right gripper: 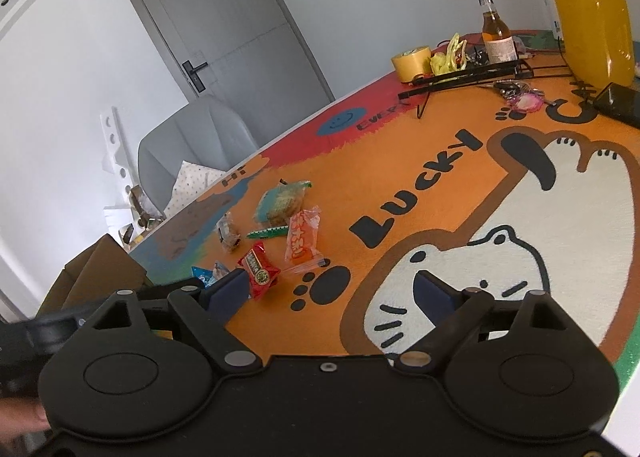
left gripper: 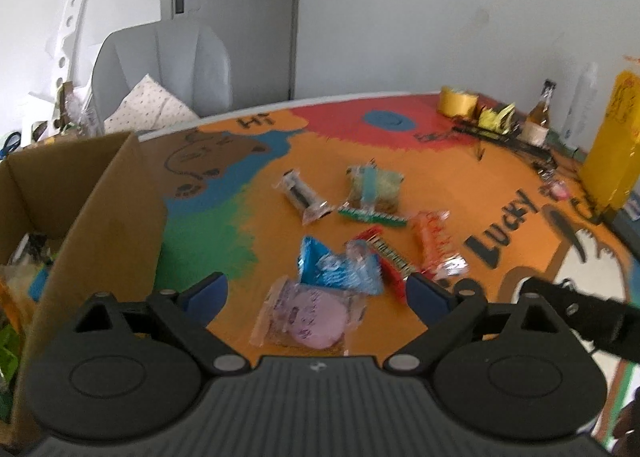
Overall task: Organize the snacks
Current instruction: 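Grasp the pink round candy pack with the left tool while the right tool grasps the orange candy stick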
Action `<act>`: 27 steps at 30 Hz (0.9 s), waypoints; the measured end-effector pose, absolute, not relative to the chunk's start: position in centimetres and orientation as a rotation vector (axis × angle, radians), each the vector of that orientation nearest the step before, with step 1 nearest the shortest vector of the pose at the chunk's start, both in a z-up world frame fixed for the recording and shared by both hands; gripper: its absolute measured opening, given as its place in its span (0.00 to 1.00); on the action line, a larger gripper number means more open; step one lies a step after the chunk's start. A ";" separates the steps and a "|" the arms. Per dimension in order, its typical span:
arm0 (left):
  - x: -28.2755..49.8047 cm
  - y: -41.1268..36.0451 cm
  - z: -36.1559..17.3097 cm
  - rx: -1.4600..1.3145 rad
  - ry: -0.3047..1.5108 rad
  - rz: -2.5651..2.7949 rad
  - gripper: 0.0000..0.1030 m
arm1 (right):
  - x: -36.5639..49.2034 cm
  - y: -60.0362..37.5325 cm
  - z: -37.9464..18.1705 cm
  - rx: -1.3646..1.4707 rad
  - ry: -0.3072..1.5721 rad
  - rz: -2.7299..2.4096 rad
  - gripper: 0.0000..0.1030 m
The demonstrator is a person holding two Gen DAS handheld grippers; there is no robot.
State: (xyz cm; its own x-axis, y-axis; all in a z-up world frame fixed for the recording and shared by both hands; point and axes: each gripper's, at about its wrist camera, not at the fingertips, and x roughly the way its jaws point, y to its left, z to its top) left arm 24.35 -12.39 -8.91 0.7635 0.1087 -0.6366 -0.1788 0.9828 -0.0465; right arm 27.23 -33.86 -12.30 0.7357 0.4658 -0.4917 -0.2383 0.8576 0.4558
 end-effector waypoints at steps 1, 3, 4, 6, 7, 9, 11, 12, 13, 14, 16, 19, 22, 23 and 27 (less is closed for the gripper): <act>24.5 -12.2 -9.2 -0.111 0.691 0.163 0.91 | 27.4 -33.8 -12.4 0.380 0.637 0.399 0.88; 24.7 -11.8 -9.9 -0.123 0.707 0.174 0.87 | 27.7 -33.5 -12.5 0.378 0.643 0.402 0.87; 24.8 -11.6 -10.1 -0.128 0.711 0.179 0.85 | 27.8 -33.4 -12.6 0.378 0.646 0.405 0.87; 24.8 -11.3 -10.5 -0.133 0.716 0.186 0.80 | 28.1 -33.1 -12.7 0.377 0.651 0.409 0.87; 24.8 -11.1 -10.7 -0.135 0.721 0.188 0.76 | 28.2 -32.9 -12.7 0.375 0.652 0.412 0.87; 24.8 -10.7 -11.0 -0.157 0.720 0.175 0.71 | 28.4 -32.5 -12.7 0.369 0.654 0.418 0.87; 24.8 -10.7 -11.2 -0.168 0.717 0.164 0.60 | 28.5 -32.0 -12.7 0.358 0.656 0.420 0.87; 24.8 -10.7 -11.2 -0.166 0.717 0.155 0.57 | 28.6 -31.9 -12.7 0.355 0.658 0.420 0.87; 24.7 -10.7 -11.3 -0.168 0.719 0.141 0.50 | 28.7 -31.7 -12.7 0.353 0.660 0.421 0.87; 24.7 -10.7 -11.4 -0.172 0.718 0.135 0.47 | 28.8 -31.6 -12.7 0.353 0.662 0.423 0.87; 24.5 -10.6 -11.3 -0.185 0.712 0.115 0.38 | 29.0 -31.2 -12.7 0.348 0.666 0.426 0.87; 24.3 -10.2 -11.1 -0.201 0.706 0.122 0.33 | 29.5 -30.6 -12.6 0.339 0.669 0.434 0.85; 23.9 -9.4 -10.8 -0.211 0.696 0.140 0.32 | 30.2 -29.7 -12.6 0.320 0.673 0.441 0.81; 23.9 -9.2 -10.8 -0.209 0.696 0.144 0.32 | 30.5 -29.3 -12.8 0.305 0.678 0.432 0.80; 23.8 -8.6 -10.6 -0.214 0.690 0.138 0.31 | 31.4 -28.5 -13.2 0.304 0.697 0.422 0.72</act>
State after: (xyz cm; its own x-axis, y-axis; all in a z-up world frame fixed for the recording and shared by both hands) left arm 23.77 -8.64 -10.55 0.7632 0.0555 -0.6438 -0.1969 0.9689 -0.1498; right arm 31.45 -28.47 -13.15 0.6887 0.4701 -0.5520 -0.2714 0.8731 0.4050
